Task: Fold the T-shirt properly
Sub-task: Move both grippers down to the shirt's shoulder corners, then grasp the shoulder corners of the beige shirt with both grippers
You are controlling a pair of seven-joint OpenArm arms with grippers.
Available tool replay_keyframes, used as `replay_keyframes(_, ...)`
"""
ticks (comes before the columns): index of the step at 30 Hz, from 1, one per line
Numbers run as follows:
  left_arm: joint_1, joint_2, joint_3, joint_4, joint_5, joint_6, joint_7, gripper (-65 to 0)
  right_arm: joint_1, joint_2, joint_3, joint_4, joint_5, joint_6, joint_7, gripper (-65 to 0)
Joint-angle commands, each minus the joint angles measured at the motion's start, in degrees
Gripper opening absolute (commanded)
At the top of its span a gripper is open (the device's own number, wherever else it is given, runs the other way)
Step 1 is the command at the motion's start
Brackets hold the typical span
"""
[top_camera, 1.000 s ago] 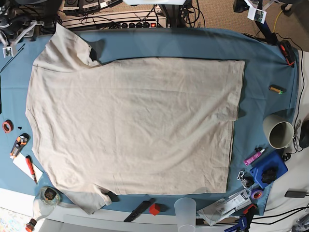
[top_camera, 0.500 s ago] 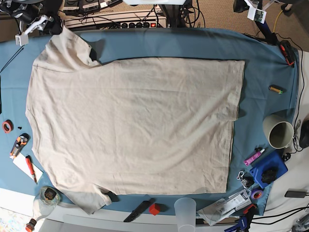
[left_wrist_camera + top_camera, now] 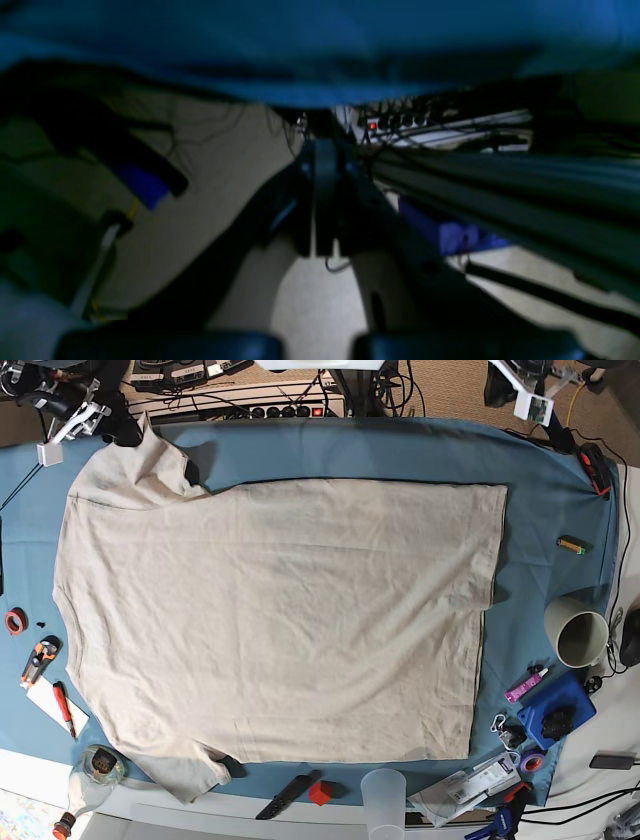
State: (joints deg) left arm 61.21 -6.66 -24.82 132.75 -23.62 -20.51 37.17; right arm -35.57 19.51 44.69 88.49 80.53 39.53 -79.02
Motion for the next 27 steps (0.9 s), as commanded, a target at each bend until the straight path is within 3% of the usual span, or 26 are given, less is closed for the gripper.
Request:
replay_keyframes(1,0.24,-0.17,-0.22,1.81,-0.66,-0.07,-1.16,-65.0,-0.48,0.98,0.63,0.74,1.86,0.47,0.07,-34.4)
replay_keyframes(3,-0.72,-0.17,-0.22,2.25,-0.68,-0.04,-1.20,-64.7,-0.48,0.98,0.63,0.74,2.49,0.47,-0.26,-34.4)
replay_keyframes(7,-4.07,-0.17,-0.22,2.25,-0.66,0.22,-4.24,-49.7,-0.48,0.96,0.63,0.74,2.62,0.47,-0.48,-34.4)
replay_keyframes(10,-7.56,-0.07,-0.22,2.25,-0.63,0.81,-5.57,-48.8,-0.50,0.98,0.63,0.74,2.95,0.47,-0.79,-34.4)
replay_keyframes(14,-11.96,-0.02,-0.22,2.25,-0.37,8.00,-5.46,-48.8,-0.79,0.96,0.66,0.76,4.47,0.47,-0.98,-34.4)
replay_keyframes(16,-14.03,-0.02,-0.22,2.25,-0.22,8.55,-4.98,-48.4,-0.79,0.96,0.66,0.76,4.47,0.47,-0.98,-34.4)
replay_keyframes(20,-17.51,-0.02,-0.22,1.14,-0.94,8.50,-4.61,-41.0,-0.79,0.96,0.66,0.76,4.47,0.47,-0.98,-34.4)
replay_keyframes(27,-24.04,-0.04,-0.20,-11.26,-3.74,8.04,-3.23,-40.4,-0.81,0.96,0.81,1.22,4.47,0.47,-0.98,-34.4)
